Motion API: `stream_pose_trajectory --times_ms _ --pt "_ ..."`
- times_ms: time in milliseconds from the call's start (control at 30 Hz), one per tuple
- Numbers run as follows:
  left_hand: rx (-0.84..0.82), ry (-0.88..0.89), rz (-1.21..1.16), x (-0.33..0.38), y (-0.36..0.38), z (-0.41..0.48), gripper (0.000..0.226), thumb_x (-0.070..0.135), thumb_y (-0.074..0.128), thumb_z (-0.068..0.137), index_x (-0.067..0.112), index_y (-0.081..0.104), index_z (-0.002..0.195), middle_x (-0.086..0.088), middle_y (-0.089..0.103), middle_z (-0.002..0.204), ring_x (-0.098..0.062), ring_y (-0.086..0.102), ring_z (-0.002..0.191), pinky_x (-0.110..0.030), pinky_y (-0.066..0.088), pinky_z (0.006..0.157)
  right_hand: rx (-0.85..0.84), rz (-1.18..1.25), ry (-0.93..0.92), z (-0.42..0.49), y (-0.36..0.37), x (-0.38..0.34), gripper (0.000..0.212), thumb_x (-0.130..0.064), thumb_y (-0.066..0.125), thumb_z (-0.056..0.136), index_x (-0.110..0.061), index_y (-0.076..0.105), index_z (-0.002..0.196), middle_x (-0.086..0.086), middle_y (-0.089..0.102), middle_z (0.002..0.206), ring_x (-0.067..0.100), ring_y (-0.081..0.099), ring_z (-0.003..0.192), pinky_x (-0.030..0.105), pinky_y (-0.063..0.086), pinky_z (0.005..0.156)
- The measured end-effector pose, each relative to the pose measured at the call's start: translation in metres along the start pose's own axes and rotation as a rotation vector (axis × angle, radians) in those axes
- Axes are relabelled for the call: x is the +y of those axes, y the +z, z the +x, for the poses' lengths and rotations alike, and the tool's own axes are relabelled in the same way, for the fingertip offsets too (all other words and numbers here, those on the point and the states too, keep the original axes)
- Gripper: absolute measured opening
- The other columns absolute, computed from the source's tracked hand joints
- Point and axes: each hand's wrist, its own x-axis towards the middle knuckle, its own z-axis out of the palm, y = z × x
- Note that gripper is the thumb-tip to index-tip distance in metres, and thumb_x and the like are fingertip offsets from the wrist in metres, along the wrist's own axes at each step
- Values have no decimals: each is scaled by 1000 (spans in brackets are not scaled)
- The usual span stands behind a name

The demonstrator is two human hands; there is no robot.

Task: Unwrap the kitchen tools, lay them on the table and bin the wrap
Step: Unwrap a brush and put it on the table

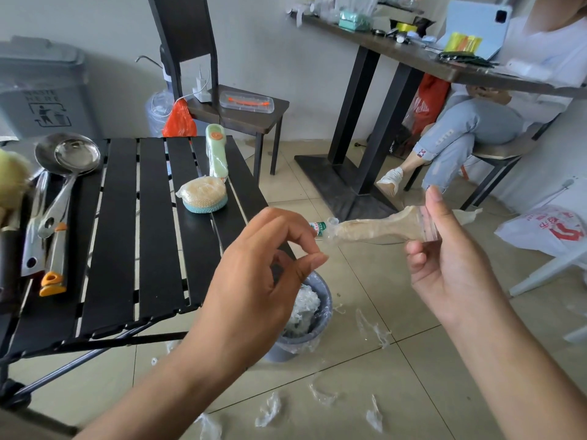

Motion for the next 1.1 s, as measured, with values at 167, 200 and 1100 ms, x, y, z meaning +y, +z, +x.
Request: stream_pose_trajectory --times_ms 167,200,1100 --pt "90 -48 52 1 1 -4 33 43 88 79 37 64 101 16 70 97 -10 66 78 -17 53 63 -53 -6 -9 0 0 2 35 -58 84 78 -23 77 81 -3 74 80 5 57 45 14 44 39" --pt "105 -61 55 0 2 -4 30 41 88 79 36 66 98 16 70 93 -9 65 75 -16 51 60 -98 -21 -4 -2 1 3 36 -59 82 80 -23 80 77 2 80 92 5 57 46 13 45 39" --pt "118 -235 -328 -19 -2 4 25 6 78 93 14 65 74 3 82 101 -10 76 81 -16 55 62 -390 -151 -294 0 -4 12 16 -16 64 98 -12 65 114 22 78 115 22 72 55 23 57 51"
